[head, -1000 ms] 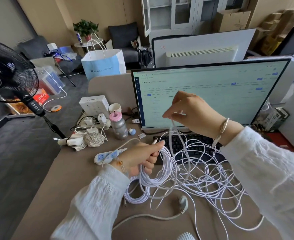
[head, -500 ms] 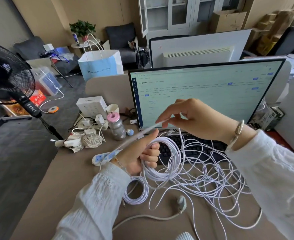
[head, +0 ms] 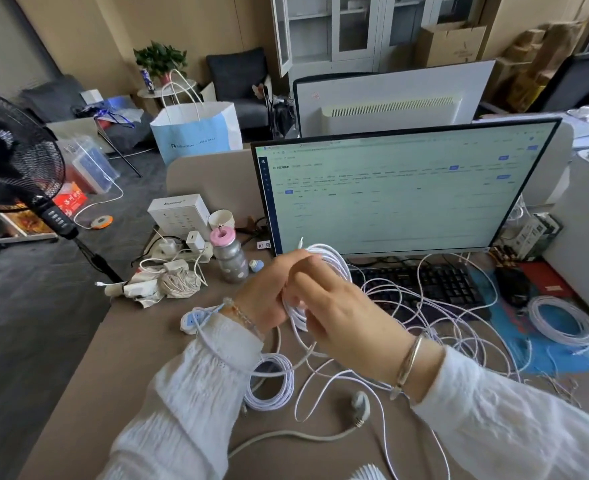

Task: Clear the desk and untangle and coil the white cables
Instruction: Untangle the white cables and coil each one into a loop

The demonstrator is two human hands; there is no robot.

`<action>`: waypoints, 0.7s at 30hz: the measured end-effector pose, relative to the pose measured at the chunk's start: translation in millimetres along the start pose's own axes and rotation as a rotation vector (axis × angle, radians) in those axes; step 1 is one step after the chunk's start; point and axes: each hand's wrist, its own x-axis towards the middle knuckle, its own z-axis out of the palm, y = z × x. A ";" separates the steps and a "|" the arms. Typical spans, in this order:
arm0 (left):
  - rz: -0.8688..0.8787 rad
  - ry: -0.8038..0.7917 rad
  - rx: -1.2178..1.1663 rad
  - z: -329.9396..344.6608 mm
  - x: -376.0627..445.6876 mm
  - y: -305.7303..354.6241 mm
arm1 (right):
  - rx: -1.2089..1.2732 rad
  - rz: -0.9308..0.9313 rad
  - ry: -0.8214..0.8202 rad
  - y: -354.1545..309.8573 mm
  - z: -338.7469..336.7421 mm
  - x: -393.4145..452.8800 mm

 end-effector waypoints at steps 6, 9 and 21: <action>0.142 0.101 -0.171 -5.6 -3.6 9.3 | 0.241 0.417 0.232 -3.3 22.8 -9.8; 0.207 0.087 -0.261 -8.5 -0.2 15.2 | 0.484 0.683 0.110 -0.5 18.8 -10.6; 0.432 0.140 -0.417 -28.7 -9.5 41.8 | 0.006 0.867 -0.542 64.1 11.1 -34.5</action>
